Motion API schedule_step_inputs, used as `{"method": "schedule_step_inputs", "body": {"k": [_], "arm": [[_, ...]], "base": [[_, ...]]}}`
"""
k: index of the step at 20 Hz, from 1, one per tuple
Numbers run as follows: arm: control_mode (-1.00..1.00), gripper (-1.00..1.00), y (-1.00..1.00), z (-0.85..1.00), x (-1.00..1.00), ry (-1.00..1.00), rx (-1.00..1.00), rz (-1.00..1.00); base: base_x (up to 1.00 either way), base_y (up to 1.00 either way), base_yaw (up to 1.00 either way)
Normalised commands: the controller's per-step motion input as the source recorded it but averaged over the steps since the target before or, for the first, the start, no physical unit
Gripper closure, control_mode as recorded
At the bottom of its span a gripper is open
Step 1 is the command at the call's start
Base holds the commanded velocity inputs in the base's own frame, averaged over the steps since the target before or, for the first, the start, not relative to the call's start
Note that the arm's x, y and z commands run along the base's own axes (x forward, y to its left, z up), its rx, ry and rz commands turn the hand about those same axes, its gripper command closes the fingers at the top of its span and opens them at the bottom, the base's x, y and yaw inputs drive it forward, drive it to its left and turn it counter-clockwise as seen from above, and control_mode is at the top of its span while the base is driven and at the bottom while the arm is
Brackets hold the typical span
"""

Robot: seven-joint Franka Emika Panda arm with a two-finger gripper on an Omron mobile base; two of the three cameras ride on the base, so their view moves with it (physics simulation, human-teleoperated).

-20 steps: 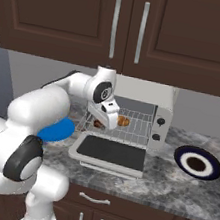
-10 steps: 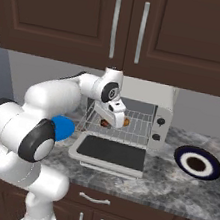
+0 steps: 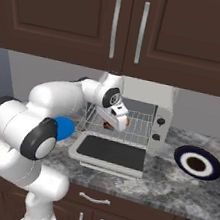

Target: Open the toaster oven door. Place the bread on the bottom rack in the toaster oven and place the chicken drumstick on the top rack.

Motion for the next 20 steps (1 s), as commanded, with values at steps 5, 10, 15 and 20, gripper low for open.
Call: {"method": "schedule_step_inputs", "body": {"k": [5,10,15,20], "arm": [[-1.00,1.00,-0.10,-0.16,0.06,-0.05,0.00,0.10],[-1.00,1.00,-0.05,-0.11,0.02,-0.07,0.02,0.17],[-1.00,1.00,-0.03,-0.11,0.05,-0.04,0.06,0.17],[-1.00,1.00,0.00,-0.08,0.07,-0.06,0.05,0.14]], "base": [[0.00,0.00,0.00],[0.00,0.00,0.00],[0.00,0.00,0.00],[0.00,0.00,0.00]]}}
